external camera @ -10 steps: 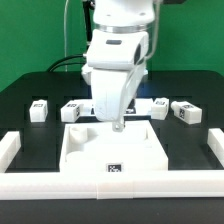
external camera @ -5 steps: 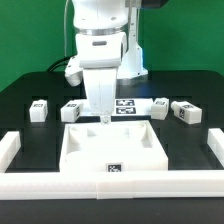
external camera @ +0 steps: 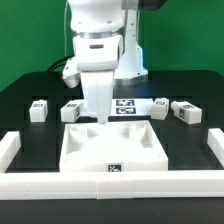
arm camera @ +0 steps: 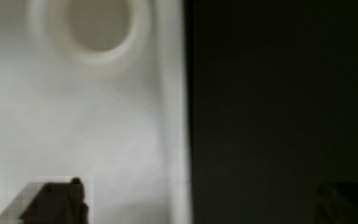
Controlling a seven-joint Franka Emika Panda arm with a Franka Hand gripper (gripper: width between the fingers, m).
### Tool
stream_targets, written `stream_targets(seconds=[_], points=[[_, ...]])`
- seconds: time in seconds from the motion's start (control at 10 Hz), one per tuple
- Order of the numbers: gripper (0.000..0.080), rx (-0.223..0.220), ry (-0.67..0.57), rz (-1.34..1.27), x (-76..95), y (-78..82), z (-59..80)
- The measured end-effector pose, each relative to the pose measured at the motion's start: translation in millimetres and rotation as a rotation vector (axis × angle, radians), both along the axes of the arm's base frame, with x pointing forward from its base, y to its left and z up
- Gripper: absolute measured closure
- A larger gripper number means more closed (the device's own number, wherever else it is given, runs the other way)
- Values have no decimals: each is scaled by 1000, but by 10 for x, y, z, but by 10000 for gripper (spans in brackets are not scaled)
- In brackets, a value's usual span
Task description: Assemble one leg
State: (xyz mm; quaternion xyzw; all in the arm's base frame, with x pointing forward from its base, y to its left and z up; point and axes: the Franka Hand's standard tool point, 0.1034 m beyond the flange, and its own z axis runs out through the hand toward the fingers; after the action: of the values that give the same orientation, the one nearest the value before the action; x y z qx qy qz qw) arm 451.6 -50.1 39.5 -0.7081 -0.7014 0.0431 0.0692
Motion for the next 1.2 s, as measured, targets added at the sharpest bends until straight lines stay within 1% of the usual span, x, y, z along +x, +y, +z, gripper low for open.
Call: stream_targets(seconds=[0.1,0.2,0.3,0.4,0.5,0.7,1.0,1.1,1.2], points=[[150,6,5,8,-139,-34,-68],[150,4,-22,19,-130,-39,-82],[150,10,-17,35,-175,-29,-164],[150,14,-5,35,-174,-25,-231],[150,12,-9,38,-119,-32,-243],[150,6,-21,44,-36,-20,-224],[150,5,-11,13,-42,-81,-280],[259,5,-11,14,-43,-80,-281],[259,5,-10,13,-45,-80,-283]])
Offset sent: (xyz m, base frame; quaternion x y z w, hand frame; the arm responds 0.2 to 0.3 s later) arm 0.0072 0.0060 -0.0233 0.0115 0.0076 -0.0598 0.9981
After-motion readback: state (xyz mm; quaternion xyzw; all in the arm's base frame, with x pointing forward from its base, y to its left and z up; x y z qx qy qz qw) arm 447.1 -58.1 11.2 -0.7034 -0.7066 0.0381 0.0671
